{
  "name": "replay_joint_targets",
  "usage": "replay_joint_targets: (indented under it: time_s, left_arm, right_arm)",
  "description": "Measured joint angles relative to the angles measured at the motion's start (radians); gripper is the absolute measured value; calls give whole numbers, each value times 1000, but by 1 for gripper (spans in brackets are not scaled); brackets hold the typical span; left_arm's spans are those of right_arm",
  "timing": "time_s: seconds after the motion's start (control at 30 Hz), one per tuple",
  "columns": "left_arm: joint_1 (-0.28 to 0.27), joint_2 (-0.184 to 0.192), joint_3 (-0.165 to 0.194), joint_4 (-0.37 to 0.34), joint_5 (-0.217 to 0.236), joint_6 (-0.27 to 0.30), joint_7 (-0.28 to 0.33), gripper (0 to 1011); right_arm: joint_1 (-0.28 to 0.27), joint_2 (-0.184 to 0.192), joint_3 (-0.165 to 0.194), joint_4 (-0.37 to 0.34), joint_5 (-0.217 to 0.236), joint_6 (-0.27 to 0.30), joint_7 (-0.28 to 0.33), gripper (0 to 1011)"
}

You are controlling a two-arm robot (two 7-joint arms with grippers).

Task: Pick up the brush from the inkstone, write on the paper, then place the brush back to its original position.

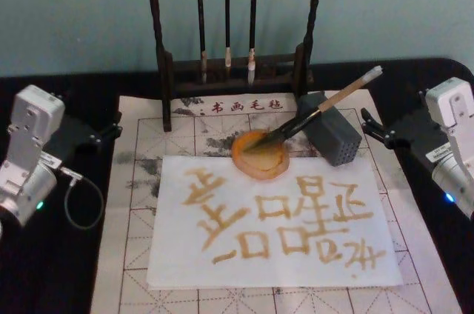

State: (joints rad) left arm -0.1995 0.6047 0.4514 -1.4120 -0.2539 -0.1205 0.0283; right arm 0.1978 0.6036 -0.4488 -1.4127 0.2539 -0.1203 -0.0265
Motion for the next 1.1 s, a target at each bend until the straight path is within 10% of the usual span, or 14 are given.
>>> replay_joint_targets:
  time_s: [0.4,1.1]
  left_arm:
    - [0,0,0,0,0,0,0,1001]
    - [0,0,0,0,0,0,0,1001]
  right_arm:
    - [-60,-3,68,-70,105,55,89,1000]
    - [-68,-137,240,-90,557,411,234,1000]
